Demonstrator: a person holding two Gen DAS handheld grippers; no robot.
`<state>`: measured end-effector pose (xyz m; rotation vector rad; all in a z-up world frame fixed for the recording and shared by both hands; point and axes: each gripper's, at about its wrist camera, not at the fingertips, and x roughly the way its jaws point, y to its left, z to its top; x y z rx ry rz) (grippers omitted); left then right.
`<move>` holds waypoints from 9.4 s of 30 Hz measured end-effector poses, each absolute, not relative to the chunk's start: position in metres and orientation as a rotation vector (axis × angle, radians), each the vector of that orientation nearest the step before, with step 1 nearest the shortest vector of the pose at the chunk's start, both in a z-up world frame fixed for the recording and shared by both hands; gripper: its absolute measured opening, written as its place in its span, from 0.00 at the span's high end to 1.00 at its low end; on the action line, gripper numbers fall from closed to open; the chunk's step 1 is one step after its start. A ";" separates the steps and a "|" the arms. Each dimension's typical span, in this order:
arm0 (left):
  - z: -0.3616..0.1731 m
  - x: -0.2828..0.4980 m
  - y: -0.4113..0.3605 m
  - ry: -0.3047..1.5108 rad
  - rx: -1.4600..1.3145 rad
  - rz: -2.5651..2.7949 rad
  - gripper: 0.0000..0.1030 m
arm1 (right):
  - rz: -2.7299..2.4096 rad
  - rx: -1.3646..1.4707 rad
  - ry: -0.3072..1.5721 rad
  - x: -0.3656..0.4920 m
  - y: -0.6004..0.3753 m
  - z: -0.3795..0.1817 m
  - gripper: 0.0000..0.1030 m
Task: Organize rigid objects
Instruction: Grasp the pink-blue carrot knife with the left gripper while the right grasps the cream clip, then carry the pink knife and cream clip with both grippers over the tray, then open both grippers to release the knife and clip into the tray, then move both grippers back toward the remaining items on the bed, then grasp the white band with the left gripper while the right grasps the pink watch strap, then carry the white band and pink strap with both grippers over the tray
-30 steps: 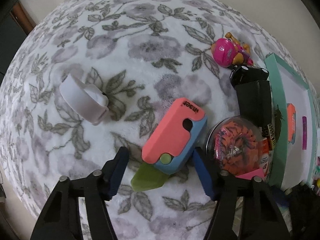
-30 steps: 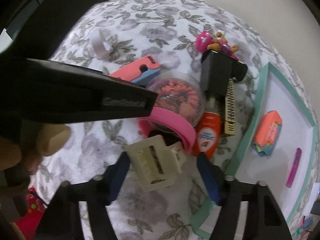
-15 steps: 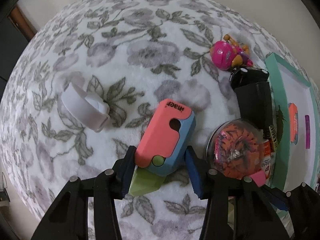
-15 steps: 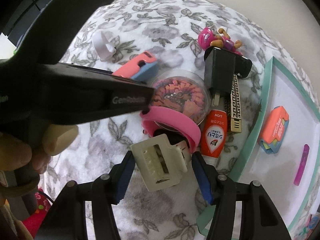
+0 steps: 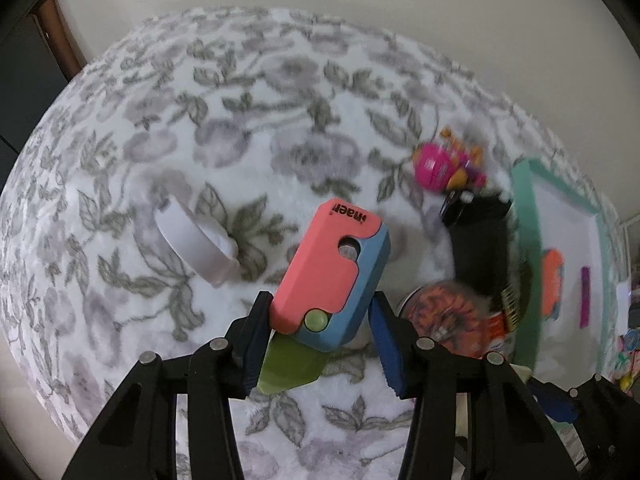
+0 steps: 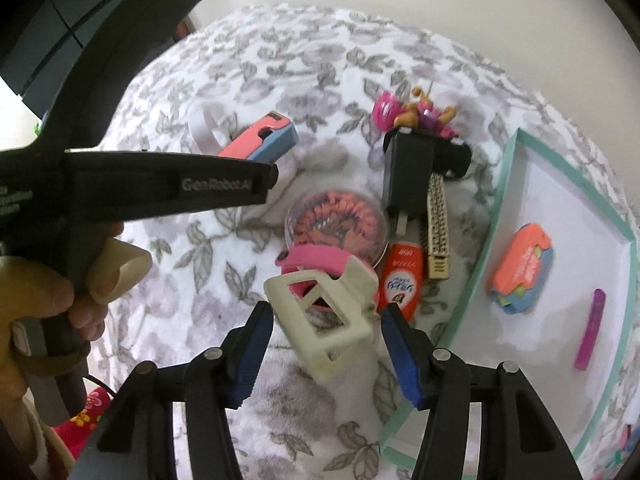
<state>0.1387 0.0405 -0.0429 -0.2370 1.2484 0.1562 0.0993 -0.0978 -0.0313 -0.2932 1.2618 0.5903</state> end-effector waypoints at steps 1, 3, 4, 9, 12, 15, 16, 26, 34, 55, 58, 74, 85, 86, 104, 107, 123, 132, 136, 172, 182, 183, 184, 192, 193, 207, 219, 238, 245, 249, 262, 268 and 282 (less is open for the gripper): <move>-0.037 0.138 0.041 1.232 -0.242 0.155 0.51 | 0.590 -0.287 1.252 0.100 -0.100 -0.027 0.43; -0.025 0.139 0.042 1.198 -0.244 0.154 0.51 | 0.588 -0.275 1.234 0.099 -0.101 -0.018 0.43; -0.018 0.139 0.042 1.181 -0.242 0.154 0.51 | 0.586 -0.266 1.224 0.100 -0.103 -0.013 0.43; 0.013 0.135 0.044 1.097 -0.252 0.144 0.51 | 0.573 -0.237 1.181 0.097 -0.108 0.002 0.43; 0.034 0.133 0.043 1.043 -0.250 0.138 0.51 | 0.556 -0.205 1.127 0.098 -0.116 0.021 0.43; 0.051 0.131 0.040 0.996 -0.251 0.117 0.51 | 0.515 -0.172 1.060 0.101 -0.132 0.040 0.43; 0.056 0.130 0.039 0.985 -0.253 0.106 0.51 | 0.501 -0.163 1.045 0.101 -0.137 0.046 0.43; 0.073 0.130 0.008 0.950 -0.222 0.036 0.51 | 0.298 -0.089 0.985 0.112 -0.204 0.072 0.43; 0.079 0.128 -0.041 0.944 -0.138 -0.061 0.51 | 0.100 -0.066 1.000 0.121 -0.261 0.069 0.43; -0.013 0.122 -0.181 1.181 0.158 -0.291 0.51 | -0.183 -0.064 1.168 0.139 -0.343 -0.001 0.43; -0.031 0.121 -0.186 1.227 0.168 -0.289 0.51 | -0.191 -0.098 1.200 0.142 -0.338 -0.017 0.43; -0.065 0.121 -0.198 1.289 0.232 -0.277 0.52 | -0.135 -0.156 1.280 0.144 -0.321 -0.041 0.43; -0.078 0.121 -0.198 1.329 0.224 -0.286 0.52 | -0.085 -0.154 1.320 0.143 -0.318 -0.049 0.43; -0.078 0.120 -0.198 1.329 0.223 -0.286 0.52 | -0.082 -0.169 1.328 0.142 -0.317 -0.050 0.43; -0.079 0.124 -0.198 1.347 0.205 -0.281 0.52 | -0.058 -0.233 1.358 0.139 -0.308 -0.055 0.42; -0.078 0.126 -0.199 1.356 0.206 -0.281 0.50 | -0.046 -0.237 1.337 0.139 -0.305 -0.048 0.42; -0.018 0.144 -0.161 1.241 0.039 -0.227 0.44 | -0.092 -0.204 1.147 0.139 -0.306 0.010 0.37; 0.001 0.148 -0.125 1.143 -0.080 -0.100 0.22 | -0.065 -0.207 1.115 0.139 -0.300 0.012 0.25; 0.001 0.150 -0.117 1.124 -0.096 -0.055 0.18 | -0.065 -0.206 1.098 0.140 -0.298 0.011 0.23; 0.013 0.156 -0.025 1.039 -0.331 0.068 0.03 | 0.000 -0.176 1.022 0.141 -0.260 0.013 0.00; 0.030 0.132 0.098 0.966 -0.365 0.332 0.03 | 0.159 -0.122 0.962 0.134 -0.194 0.023 0.00; 0.030 0.130 0.106 0.963 -0.356 0.362 0.03 | 0.174 -0.123 0.958 0.133 -0.188 0.023 0.00; 0.029 0.127 0.115 0.963 -0.345 0.395 0.03 | 0.196 -0.126 0.955 0.132 -0.179 0.022 0.00; 0.009 0.118 0.159 1.008 -0.364 0.475 0.03 | 0.342 -0.157 1.013 0.120 -0.119 0.001 0.00; 0.006 0.118 0.160 1.017 -0.371 0.478 0.03 | 0.359 -0.168 1.027 0.118 -0.112 -0.004 0.00; -0.052 0.124 0.150 1.145 -0.473 0.413 0.03 | 0.429 -0.226 1.196 0.111 -0.081 -0.037 0.12; -0.072 0.140 0.128 1.185 -0.456 0.332 0.29 | 0.463 -0.310 1.244 0.104 -0.064 -0.055 0.30; -0.074 0.140 0.129 1.162 -0.513 0.296 0.82 | 0.484 -0.309 1.242 0.103 -0.065 -0.055 0.37; -0.037 0.139 0.127 1.068 -0.487 0.279 0.82 | 0.498 -0.277 1.211 0.105 -0.074 -0.037 0.37; 0.000 0.133 0.122 0.977 -0.465 0.262 0.82 | 0.493 -0.248 1.173 0.106 -0.083 -0.021 0.37; 0.074 0.125 0.059 0.830 -0.353 0.089 0.82 | 0.359 -0.062 0.988 0.118 -0.166 0.051 0.37; 0.077 0.134 0.002 0.854 -0.262 -0.018 0.82 | 0.207 -0.005 0.964 0.127 -0.220 0.061 0.37; 0.059 0.137 -0.116 0.939 -0.097 -0.248 0.82 | -0.039 0.099 0.952 0.128 -0.319 0.062 0.37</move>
